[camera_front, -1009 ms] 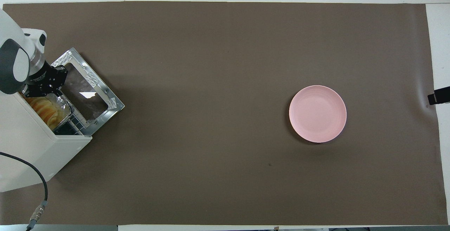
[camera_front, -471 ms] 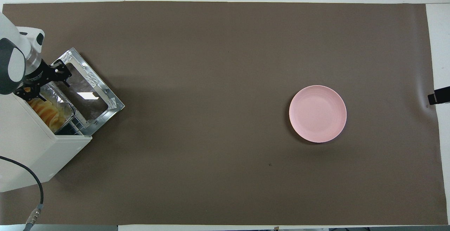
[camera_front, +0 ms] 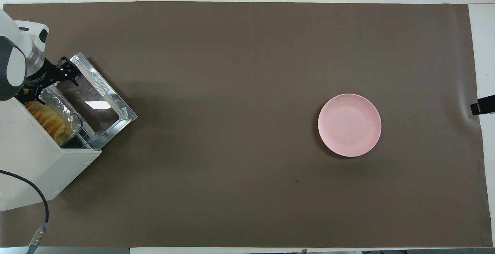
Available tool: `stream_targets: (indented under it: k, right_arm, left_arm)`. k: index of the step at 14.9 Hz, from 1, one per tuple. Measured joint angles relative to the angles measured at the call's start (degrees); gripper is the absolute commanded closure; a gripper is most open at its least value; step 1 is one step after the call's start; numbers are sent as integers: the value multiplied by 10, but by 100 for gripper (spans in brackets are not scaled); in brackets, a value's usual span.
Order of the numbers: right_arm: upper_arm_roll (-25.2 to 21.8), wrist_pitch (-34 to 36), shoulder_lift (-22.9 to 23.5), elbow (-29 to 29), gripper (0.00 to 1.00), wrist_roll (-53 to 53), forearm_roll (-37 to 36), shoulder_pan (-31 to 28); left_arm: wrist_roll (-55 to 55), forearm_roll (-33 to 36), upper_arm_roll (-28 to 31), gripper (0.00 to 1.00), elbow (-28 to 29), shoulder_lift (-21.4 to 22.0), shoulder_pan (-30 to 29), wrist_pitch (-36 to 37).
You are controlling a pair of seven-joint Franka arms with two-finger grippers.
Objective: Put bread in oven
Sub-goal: 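Push the foil tray deeper into the oven with the left gripper, then open the left gripper and draw it back out of the oven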
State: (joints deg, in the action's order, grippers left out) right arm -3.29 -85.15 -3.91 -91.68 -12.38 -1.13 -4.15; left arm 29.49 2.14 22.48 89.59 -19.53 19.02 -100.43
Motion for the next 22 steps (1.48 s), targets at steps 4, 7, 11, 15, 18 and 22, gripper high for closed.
stream_targets:
  k: [4, 7, 11, 15, 18, 22]
  right_arm:
    - [0, 0, 0, 0, 0, 0, 0, 0]
    - [0, 0, 0, 0, 0, 0, 0, 0]
    - [0, 0, 0, 0, 0, 0, 0, 0]
    - [0, 0, 0, 0, 0, 0, 0, 0]
    - [0, 0, 0, 0, 0, 0, 0, 0]
    - [0, 0, 0, 0, 0, 0, 0, 0]
  left_arm:
    - [-105, -12, 6, 0, -24, 9, -4, -2]
    - [-187, -18, 10, 0, -26, 25, -31, -13]
    - [-272, -38, 9, 0, -22, 71, -54, -6]
    - [-285, -61, -2, 0, -21, 107, -48, 34]
    - [-285, -65, -8, 0, -21, 124, -44, 44]
    - [-285, -66, -25, 0, -21, 130, -43, 56]
